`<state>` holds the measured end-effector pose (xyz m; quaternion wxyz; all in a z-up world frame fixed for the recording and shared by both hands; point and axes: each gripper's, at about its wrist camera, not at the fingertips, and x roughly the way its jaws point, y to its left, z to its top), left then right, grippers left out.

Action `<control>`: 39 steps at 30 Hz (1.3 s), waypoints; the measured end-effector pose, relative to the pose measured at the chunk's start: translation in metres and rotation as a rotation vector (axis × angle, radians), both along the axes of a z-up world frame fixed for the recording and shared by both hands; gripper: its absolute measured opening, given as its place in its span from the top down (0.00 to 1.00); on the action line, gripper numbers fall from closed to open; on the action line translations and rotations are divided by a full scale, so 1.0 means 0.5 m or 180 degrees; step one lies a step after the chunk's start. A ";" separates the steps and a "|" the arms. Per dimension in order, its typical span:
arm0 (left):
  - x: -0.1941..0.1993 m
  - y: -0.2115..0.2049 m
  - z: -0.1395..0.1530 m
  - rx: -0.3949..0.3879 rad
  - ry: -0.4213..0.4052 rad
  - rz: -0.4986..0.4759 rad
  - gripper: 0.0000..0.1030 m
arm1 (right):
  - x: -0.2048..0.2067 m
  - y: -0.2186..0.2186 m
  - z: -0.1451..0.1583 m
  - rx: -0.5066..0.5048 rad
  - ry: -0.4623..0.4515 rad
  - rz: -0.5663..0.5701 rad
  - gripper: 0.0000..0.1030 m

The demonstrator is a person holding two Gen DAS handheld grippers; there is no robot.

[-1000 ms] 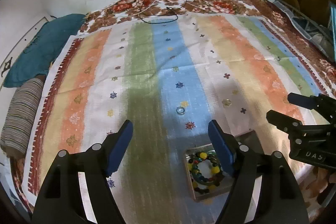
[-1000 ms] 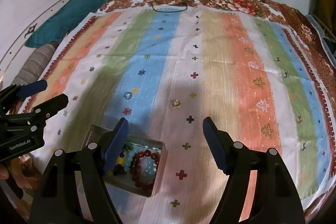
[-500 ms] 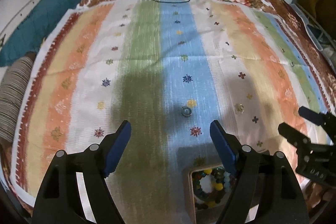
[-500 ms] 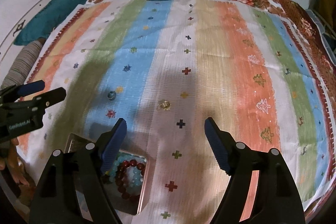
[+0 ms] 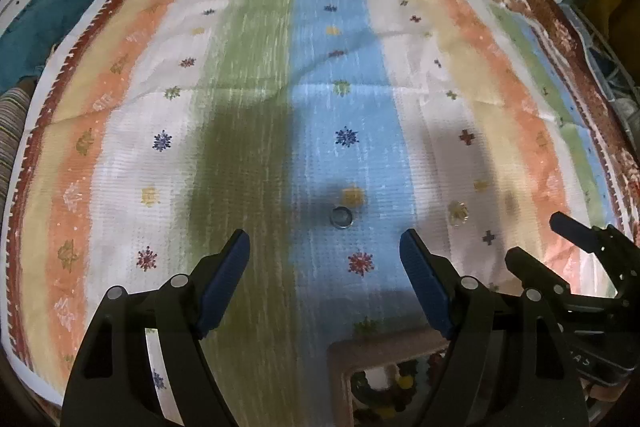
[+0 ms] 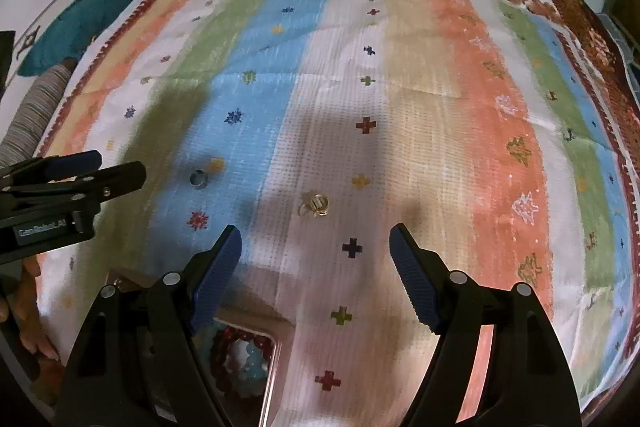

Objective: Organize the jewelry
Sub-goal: 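Move both open tools from the tin toward the silver and gold rings, then close left tool on the small silver ring while right tool grasps the gold ring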

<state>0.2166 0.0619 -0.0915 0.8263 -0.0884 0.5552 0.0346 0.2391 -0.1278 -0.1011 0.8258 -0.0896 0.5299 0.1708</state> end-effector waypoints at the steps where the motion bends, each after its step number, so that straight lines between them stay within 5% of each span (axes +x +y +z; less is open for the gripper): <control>1: 0.004 0.000 -0.005 0.0000 0.0020 -0.0009 0.26 | 0.003 0.002 -0.004 -0.0007 0.0009 -0.0001 0.26; 20: 0.065 -0.015 -0.073 0.0071 0.0277 -0.0245 0.38 | 0.054 0.025 -0.070 -0.0090 0.0206 0.0043 0.26; 39: 0.111 -0.029 -0.128 0.0128 0.0502 -0.0415 0.49 | 0.086 0.044 -0.120 -0.0234 0.0289 0.0074 0.40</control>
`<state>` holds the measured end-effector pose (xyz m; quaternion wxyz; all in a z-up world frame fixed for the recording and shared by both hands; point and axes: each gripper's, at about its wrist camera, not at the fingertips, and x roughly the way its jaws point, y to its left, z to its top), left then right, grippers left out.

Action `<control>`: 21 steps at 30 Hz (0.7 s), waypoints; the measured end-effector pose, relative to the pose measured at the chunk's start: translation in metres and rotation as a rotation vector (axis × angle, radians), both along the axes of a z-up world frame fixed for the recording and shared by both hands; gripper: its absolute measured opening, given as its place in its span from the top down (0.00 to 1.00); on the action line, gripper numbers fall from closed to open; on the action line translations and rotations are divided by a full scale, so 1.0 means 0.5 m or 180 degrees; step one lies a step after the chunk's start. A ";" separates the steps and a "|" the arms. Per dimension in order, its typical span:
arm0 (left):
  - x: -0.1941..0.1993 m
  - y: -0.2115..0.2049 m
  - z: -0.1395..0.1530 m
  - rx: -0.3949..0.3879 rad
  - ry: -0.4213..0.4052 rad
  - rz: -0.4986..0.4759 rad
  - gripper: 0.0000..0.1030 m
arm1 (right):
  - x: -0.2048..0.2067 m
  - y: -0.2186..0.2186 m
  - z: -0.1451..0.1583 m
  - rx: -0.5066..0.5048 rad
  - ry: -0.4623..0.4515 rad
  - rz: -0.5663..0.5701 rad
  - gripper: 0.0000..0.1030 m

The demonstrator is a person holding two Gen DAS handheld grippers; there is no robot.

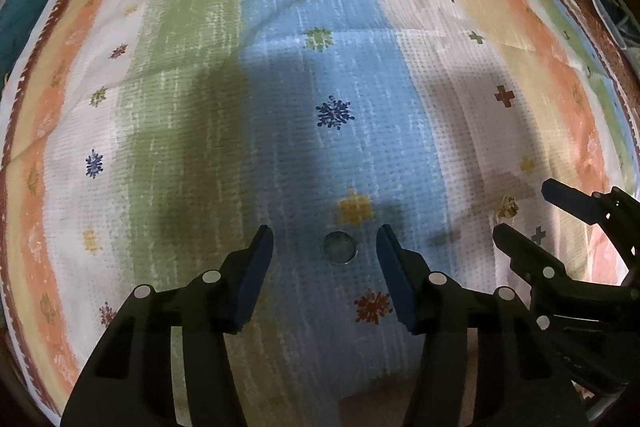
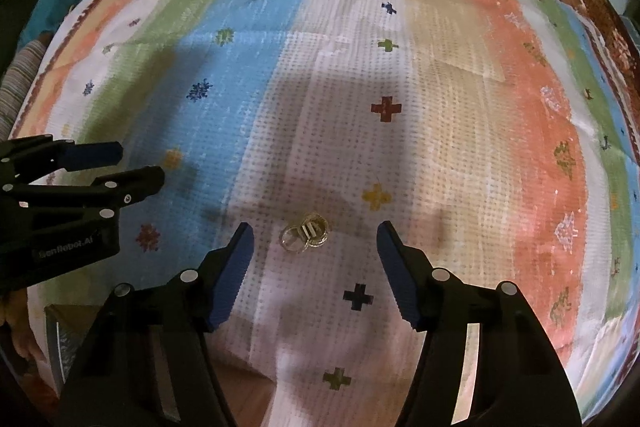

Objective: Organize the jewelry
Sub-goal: 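Close left tool on the small silver ring while right tool grasps the gold ring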

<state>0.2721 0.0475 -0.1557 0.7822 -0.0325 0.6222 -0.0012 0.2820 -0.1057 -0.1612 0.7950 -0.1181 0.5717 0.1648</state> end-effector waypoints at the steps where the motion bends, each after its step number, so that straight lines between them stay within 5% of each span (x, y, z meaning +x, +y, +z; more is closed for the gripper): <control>1: 0.002 0.000 -0.003 0.0005 0.0011 -0.0004 0.50 | 0.002 0.001 -0.002 0.0001 0.0009 -0.0001 0.44; 9: 0.008 0.002 -0.017 0.0020 0.0072 -0.0015 0.62 | 0.014 0.010 -0.017 -0.0035 0.0033 -0.0005 0.49; 17: 0.012 0.005 -0.023 0.0089 0.0122 -0.0080 0.82 | 0.010 0.021 -0.019 -0.0111 0.0104 0.0070 0.64; 21: 0.014 0.001 -0.024 0.0133 0.0123 -0.0119 0.82 | 0.009 0.021 -0.020 -0.0141 0.0110 0.0078 0.77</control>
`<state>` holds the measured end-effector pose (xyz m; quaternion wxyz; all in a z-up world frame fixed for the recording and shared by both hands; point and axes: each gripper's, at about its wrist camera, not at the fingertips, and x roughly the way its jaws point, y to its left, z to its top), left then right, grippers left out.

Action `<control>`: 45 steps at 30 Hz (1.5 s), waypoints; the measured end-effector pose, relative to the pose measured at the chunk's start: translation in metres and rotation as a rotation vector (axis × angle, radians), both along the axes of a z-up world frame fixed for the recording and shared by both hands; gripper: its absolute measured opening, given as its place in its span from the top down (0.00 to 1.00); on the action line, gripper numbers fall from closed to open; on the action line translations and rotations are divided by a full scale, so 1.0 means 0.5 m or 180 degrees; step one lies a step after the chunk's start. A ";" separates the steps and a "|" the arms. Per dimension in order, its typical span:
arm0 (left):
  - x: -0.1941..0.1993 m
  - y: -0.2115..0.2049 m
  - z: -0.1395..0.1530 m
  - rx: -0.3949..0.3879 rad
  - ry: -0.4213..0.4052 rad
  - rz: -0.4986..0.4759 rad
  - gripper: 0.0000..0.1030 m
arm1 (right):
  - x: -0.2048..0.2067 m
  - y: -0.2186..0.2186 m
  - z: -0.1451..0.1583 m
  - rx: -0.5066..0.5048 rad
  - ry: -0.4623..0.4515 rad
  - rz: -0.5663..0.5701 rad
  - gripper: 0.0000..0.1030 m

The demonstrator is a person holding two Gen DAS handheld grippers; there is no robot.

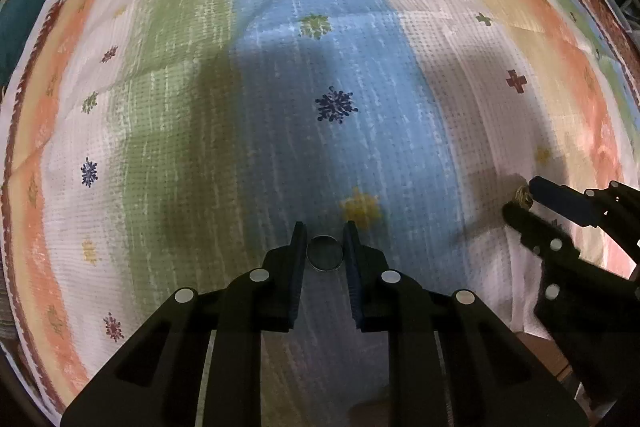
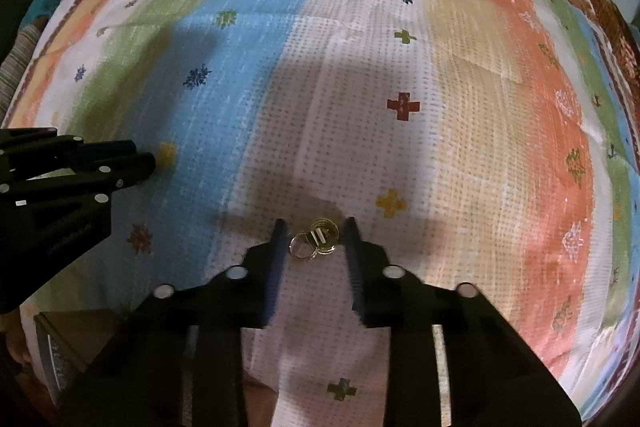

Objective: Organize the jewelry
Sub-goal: 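Close left tool on the small silver ring while right tool grasps the gold ring, then carry both rings over the silver tin and open both tools to drop them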

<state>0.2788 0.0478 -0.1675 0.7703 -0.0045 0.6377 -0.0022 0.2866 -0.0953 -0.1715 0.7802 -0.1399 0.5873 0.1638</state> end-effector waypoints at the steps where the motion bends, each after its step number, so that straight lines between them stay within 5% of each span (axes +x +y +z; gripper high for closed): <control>1: -0.001 0.001 0.000 -0.0001 0.0001 -0.0003 0.82 | 0.000 -0.001 0.000 0.0003 0.0000 -0.0004 0.79; 23: -0.038 -0.015 0.054 -0.0073 -0.0194 -0.0035 0.82 | -0.018 -0.017 0.050 0.0139 -0.0188 -0.0029 0.84; 45: -0.105 -0.043 0.186 -0.0119 -0.0825 0.0095 0.82 | -0.073 -0.039 0.140 0.0405 -0.0510 -0.0205 0.84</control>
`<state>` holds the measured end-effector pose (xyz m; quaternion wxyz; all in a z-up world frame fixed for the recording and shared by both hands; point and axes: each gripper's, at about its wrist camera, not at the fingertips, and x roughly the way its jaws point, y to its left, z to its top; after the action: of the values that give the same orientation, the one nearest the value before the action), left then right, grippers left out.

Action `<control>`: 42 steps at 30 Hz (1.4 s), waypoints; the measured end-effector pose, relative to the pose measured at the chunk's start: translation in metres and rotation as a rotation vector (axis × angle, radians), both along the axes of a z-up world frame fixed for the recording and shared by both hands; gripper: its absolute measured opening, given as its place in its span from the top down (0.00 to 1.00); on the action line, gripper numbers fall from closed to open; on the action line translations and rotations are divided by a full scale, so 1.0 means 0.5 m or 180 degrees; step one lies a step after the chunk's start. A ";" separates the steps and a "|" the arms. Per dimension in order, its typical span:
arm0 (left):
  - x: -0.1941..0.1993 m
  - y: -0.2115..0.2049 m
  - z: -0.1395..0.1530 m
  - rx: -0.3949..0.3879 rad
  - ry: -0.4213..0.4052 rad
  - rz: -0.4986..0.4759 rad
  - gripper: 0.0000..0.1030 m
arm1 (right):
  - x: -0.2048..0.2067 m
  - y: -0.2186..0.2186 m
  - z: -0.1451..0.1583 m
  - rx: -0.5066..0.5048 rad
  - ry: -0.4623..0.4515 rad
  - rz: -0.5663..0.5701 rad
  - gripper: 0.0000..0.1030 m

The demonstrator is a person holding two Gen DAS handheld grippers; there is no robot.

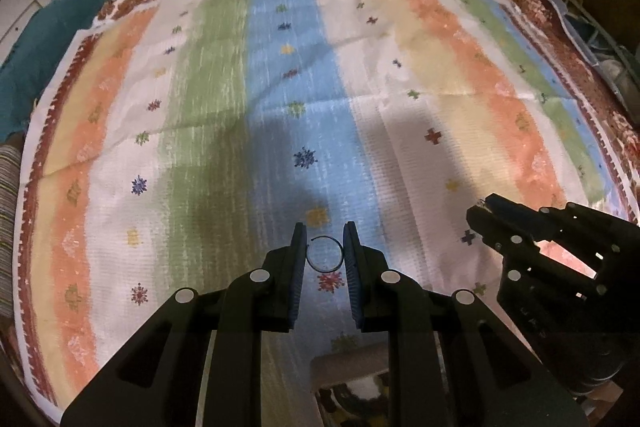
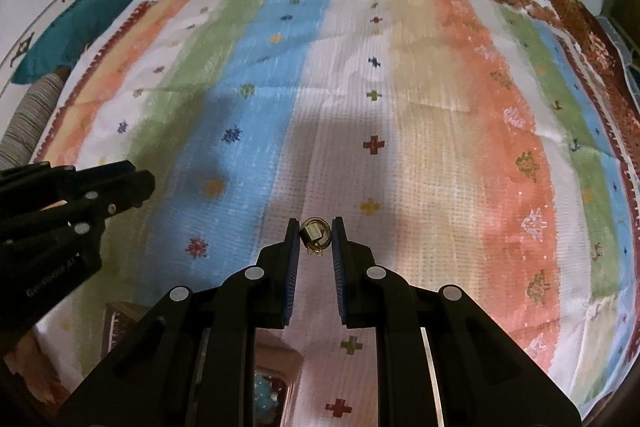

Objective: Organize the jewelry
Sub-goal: 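Carry both rings over the silver tin and open both tools to drop them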

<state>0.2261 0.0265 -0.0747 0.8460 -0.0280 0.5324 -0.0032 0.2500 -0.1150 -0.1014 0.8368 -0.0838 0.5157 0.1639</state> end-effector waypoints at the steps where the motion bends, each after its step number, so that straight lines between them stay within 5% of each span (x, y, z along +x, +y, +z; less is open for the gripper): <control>1: -0.006 -0.001 0.011 -0.0006 -0.0058 0.0007 0.82 | -0.005 -0.001 0.007 0.0025 -0.0017 0.0006 0.84; 19: -0.124 -0.016 0.109 -0.0245 -0.0463 -0.0076 0.82 | -0.111 -0.017 0.106 0.0324 -0.0347 0.0122 0.84; 42: -0.242 -0.038 0.143 -0.0257 -0.0695 -0.0166 0.82 | -0.240 -0.020 0.125 0.0489 -0.0370 0.0489 0.83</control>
<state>0.1053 0.0074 -0.0034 0.8968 -0.0476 0.4371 -0.0497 0.1302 -0.1248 -0.0389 0.8542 -0.0680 0.4443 0.2613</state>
